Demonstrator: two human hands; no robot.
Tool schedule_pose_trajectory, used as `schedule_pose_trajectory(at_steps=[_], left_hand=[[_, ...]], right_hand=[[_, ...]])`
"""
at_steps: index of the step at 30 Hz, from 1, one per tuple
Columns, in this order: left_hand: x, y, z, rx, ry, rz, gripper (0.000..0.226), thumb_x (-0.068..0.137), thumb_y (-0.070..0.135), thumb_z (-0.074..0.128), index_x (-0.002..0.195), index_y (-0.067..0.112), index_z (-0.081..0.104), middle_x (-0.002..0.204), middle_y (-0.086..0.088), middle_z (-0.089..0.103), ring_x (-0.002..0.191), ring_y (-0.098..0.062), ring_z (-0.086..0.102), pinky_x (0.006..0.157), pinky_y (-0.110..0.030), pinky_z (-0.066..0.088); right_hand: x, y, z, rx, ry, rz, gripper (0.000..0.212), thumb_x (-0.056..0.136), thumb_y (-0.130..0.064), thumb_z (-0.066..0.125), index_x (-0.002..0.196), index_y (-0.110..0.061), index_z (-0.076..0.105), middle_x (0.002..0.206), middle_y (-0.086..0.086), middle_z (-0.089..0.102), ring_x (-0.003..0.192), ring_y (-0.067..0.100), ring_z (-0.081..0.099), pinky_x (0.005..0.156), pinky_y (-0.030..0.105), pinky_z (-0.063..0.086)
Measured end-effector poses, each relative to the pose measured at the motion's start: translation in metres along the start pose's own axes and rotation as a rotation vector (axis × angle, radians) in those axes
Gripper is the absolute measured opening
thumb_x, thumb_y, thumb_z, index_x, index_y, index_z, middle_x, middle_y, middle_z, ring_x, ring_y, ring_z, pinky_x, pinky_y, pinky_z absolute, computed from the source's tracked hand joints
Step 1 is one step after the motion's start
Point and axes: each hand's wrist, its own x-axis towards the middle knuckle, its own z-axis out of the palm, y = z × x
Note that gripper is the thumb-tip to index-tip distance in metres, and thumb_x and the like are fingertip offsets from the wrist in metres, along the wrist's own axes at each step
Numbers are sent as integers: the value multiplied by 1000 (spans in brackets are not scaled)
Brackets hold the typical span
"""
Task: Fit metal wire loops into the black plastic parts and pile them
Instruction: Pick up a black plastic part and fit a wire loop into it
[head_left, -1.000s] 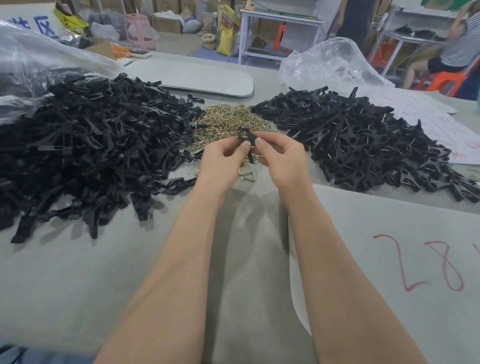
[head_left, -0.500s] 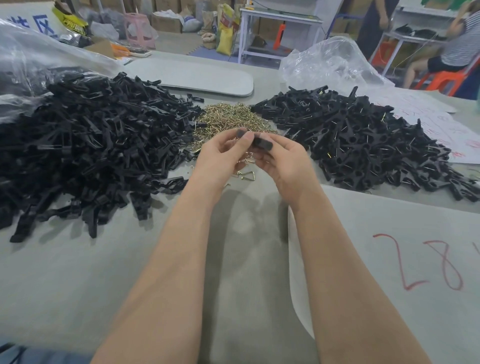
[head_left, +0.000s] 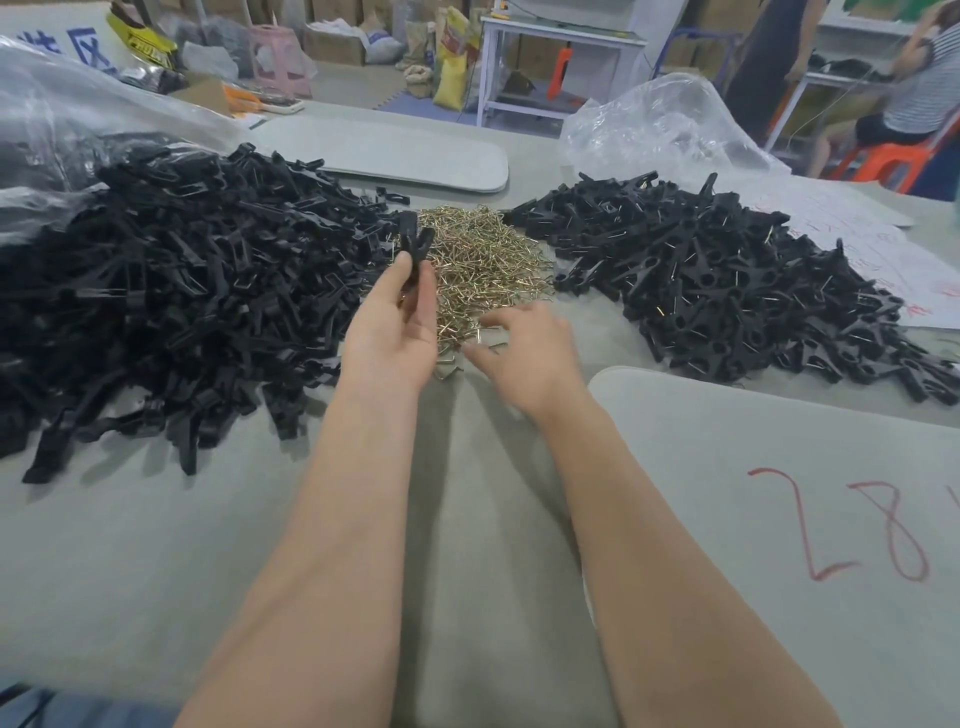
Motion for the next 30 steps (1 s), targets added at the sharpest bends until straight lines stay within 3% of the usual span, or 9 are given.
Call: schedule_pose_trajectory(at_steps=[5, 10, 13, 17, 21, 24, 26, 28, 30], left_hand=[[0, 0, -3, -21, 12, -97, 12, 91, 11, 60, 95, 0, 58, 87, -7, 58, 82, -13, 56, 90, -24, 49], [2, -1, -5, 23, 45, -98, 14, 91, 14, 61, 101, 5, 57, 85, -4, 57, 75, -9, 52, 79, -21, 46], [2, -1, -4, -21, 54, -69, 8, 90, 7, 61, 95, 1, 58, 88, -9, 55, 76, -11, 54, 75, -22, 52], [-1, -3, 0, 59, 27, -82, 7, 88, -3, 60, 81, -3, 60, 87, -15, 57, 80, -18, 61, 81, -20, 55], [-2, -9, 3, 209, -34, -114, 5, 89, -4, 58, 84, -5, 60, 87, -16, 62, 87, -20, 63, 77, -18, 54], [0, -13, 2, 330, -61, -132, 2, 89, 4, 60, 88, 3, 60, 90, -10, 62, 88, -15, 61, 82, -22, 55], [-1, -16, 2, 457, -69, -125, 3, 89, 11, 63, 89, 13, 61, 83, -2, 62, 76, -9, 58, 73, -20, 52], [-1, -18, 0, 528, -84, -76, 7, 88, 9, 64, 88, 15, 61, 77, 0, 61, 68, -7, 56, 66, -17, 50], [-1, -22, -1, 679, -99, 50, 9, 87, 3, 64, 91, 11, 60, 81, -3, 61, 71, -10, 59, 71, -18, 53]], right_hand=[[-4, -7, 12, -115, 41, -68, 30, 93, -36, 54, 121, -28, 60, 130, 0, 50, 123, 26, 38, 101, 37, 28], [-2, -5, 10, -58, 109, -92, 19, 95, -29, 51, 102, -19, 66, 109, 4, 62, 108, 25, 52, 92, 37, 36], [-3, -4, 3, 149, 181, -64, 20, 95, -24, 51, 95, -14, 68, 91, 2, 67, 87, 20, 57, 78, 31, 41], [1, 1, -14, 530, 241, 82, 13, 95, -18, 53, 93, -12, 64, 86, 5, 68, 82, 16, 63, 80, 28, 50], [1, 2, -32, 921, 197, 174, 9, 95, -8, 53, 97, -4, 60, 69, 1, 63, 51, -2, 57, 55, 13, 50], [0, 3, -39, 1021, 200, 184, 7, 93, -6, 55, 98, -7, 60, 71, 2, 63, 53, -2, 58, 56, 13, 49], [-1, 2, -40, 1021, 198, 193, 10, 93, -7, 55, 102, -7, 60, 73, 1, 63, 56, 0, 58, 56, 13, 49], [-1, 3, -40, 1044, 192, 206, 15, 94, -7, 54, 108, -4, 60, 72, 1, 59, 59, 4, 56, 55, 13, 49], [-1, 5, -42, 1104, 191, 214, 17, 95, -6, 53, 110, -2, 59, 71, 2, 56, 61, 7, 53, 56, 13, 50]])
